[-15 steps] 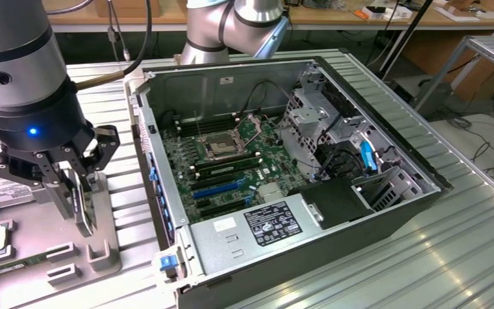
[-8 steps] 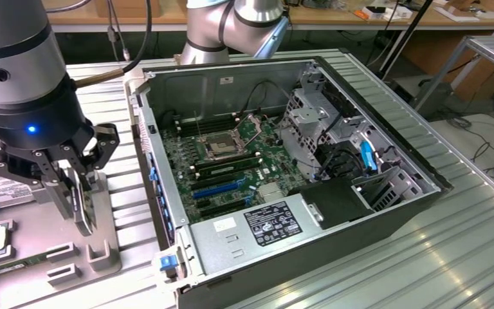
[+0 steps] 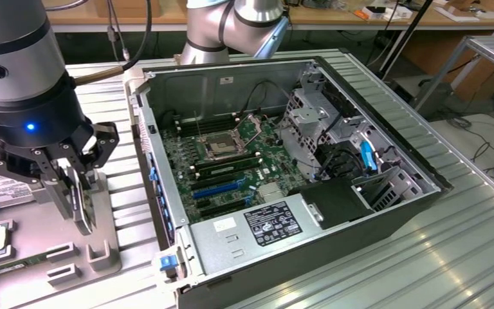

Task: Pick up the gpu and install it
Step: 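Pick up the gpu and move the gpu toward the slot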

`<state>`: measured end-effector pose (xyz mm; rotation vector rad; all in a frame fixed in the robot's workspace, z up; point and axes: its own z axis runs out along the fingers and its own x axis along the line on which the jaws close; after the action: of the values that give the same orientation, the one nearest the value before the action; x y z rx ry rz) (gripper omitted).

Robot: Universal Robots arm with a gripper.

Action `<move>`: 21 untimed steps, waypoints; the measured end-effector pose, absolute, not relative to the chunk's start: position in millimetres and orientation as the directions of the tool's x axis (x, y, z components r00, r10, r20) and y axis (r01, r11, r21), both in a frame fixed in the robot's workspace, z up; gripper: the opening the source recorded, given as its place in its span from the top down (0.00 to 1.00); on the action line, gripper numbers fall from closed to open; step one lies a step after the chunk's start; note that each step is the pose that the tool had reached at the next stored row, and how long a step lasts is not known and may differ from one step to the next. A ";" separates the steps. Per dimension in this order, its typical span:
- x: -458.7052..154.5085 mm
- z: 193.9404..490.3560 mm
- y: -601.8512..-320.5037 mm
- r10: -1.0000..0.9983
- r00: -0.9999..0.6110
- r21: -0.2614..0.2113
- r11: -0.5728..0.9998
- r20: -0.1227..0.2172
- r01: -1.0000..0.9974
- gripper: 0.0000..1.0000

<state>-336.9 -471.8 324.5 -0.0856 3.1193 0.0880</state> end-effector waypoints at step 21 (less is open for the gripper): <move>-336.9 329.7 -471.8 -0.054 -0.998 0.062 0.997 -0.022 -0.055 0.73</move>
<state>-336.9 -471.8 329.7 -0.0851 3.1188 0.0982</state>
